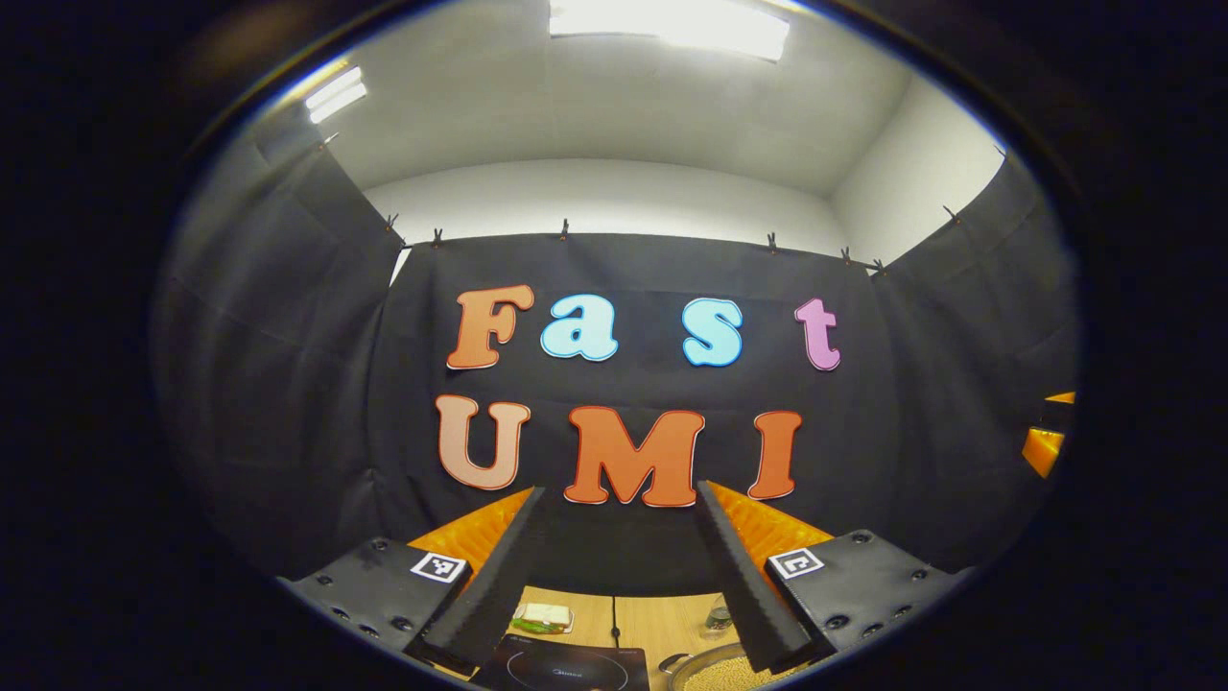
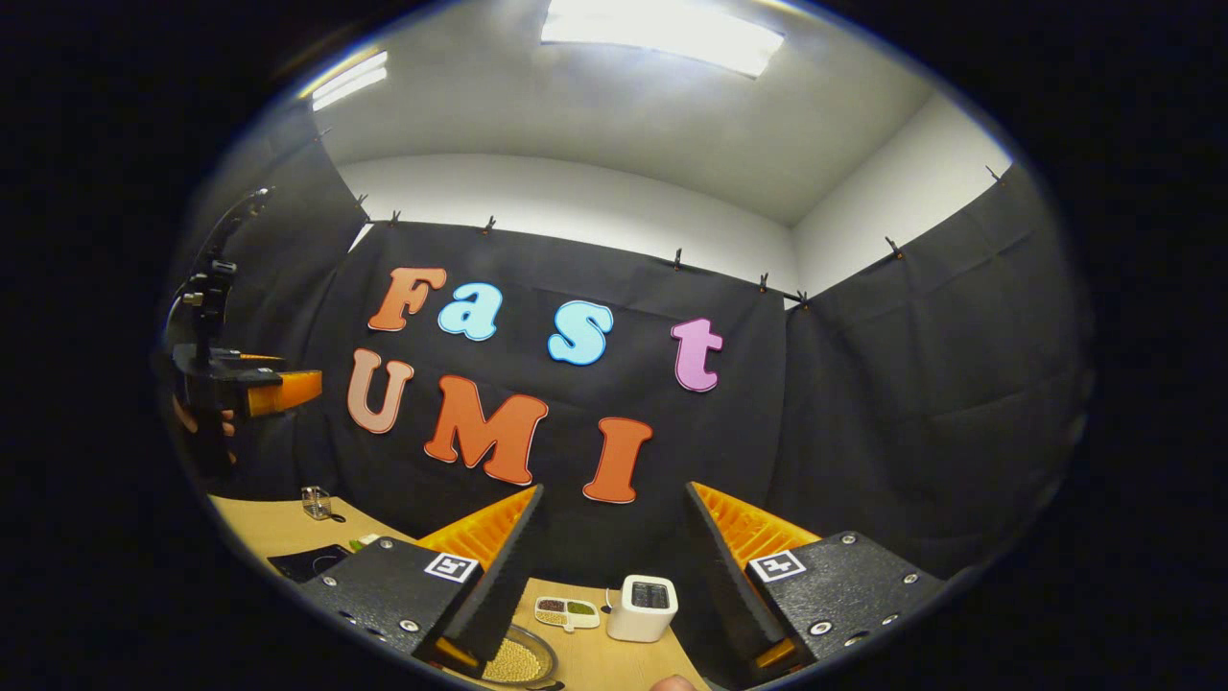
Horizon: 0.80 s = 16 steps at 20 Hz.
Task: First push the handle of the pot to place it horizontally, then grasp the pot with both hands and set it on the induction cooktop.
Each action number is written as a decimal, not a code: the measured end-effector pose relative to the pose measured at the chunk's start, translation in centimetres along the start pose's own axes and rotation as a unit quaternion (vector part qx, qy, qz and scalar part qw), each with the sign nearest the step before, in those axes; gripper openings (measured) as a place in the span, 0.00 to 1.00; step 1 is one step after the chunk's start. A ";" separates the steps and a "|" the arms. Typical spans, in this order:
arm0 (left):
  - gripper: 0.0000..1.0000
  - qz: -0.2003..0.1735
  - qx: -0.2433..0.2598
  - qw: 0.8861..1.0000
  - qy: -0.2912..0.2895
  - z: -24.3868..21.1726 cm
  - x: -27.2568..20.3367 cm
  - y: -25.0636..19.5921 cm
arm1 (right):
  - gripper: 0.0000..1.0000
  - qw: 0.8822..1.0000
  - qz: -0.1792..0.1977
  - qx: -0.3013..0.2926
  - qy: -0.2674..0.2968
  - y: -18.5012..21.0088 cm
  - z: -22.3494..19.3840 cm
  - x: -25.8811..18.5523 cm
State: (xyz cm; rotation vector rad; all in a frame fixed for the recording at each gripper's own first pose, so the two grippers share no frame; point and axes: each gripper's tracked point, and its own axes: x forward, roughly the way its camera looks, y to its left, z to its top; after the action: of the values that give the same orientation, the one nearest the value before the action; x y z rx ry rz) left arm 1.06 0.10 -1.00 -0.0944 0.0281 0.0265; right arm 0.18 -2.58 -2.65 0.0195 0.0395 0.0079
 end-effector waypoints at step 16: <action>0.96 0.023 0.009 1.000 0.013 0.4 0.4 7.2 | 0.87 0.997 0.068 0.025 0.031 6.5 -3.4 3.7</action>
State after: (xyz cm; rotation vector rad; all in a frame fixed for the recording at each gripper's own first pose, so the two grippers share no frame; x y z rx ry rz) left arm 1.29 7.32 -1.26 -0.0757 0.0574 0.0709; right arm 3.66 3.98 -6.02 0.0713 0.1000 0.1432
